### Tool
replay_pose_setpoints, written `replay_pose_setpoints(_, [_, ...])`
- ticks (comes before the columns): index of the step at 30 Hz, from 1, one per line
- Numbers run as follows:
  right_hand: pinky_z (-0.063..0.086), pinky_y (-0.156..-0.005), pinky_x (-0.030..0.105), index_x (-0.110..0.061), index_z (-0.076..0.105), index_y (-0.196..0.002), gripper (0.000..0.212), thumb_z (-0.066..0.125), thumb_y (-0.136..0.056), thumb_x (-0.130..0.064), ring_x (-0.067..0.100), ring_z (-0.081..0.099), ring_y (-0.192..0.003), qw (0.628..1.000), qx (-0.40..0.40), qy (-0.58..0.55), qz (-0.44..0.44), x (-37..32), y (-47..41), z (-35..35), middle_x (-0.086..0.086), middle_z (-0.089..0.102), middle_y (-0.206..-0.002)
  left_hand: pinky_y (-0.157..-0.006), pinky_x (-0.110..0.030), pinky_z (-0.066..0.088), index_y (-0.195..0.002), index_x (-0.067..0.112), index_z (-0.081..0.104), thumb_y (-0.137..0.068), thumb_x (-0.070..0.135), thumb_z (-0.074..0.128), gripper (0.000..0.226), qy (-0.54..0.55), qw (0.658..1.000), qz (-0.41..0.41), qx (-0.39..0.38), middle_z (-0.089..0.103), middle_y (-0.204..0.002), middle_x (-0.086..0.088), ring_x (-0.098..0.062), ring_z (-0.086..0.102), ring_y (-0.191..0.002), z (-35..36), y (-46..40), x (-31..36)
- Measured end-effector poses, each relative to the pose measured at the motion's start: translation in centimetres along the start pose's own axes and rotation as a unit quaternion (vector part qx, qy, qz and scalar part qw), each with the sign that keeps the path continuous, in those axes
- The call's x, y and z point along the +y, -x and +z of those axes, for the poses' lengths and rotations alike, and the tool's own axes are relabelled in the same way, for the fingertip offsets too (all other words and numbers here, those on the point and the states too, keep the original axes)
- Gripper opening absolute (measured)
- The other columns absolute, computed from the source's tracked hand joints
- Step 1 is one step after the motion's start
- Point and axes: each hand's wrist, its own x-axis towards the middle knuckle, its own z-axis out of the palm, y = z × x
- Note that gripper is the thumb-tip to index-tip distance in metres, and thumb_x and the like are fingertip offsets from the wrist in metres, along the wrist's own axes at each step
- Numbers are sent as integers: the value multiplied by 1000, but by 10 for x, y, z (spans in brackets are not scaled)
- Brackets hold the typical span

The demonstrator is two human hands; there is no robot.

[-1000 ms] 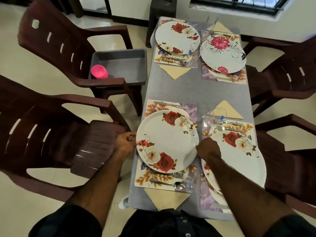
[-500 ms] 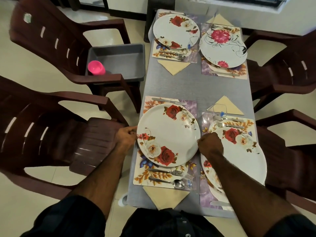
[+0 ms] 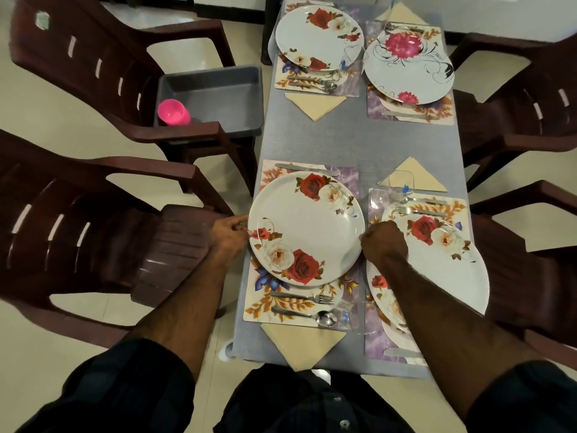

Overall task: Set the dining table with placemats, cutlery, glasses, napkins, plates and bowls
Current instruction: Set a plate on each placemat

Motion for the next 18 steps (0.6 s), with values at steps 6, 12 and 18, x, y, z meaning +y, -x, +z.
replay_pose_setpoints(6, [54,-101,46,-17,65,-129,47,65,-95,-49,35,61,-122,998,-36,28,-37,3,25,-17,13,60,-134,-76,-17,55,-137,14,67,-96,12,72,41,-30,999,-25,0,76,-119,-8,-21,71,-96,-4,-3,4])
replay_pose_setpoints(12, [49,-106,49,-21,45,-149,72,69,-91,-57,39,54,-133,995,-42,-70,-54,21,47,-45,15,48,-148,-90,-34,54,-136,10,65,-91,19,81,49,-6,999,-41,35,72,-118,-8,-24,66,-104,-12,48,5])
replay_pose_setpoints(18, [57,-98,44,-22,51,-140,61,72,-89,-49,34,62,-120,986,-54,-120,-106,60,75,-58,12,57,-138,-90,-40,58,-123,13,71,-91,19,79,33,29,995,-37,87,75,-101,-5,-28,71,-100,-19,134,-22])
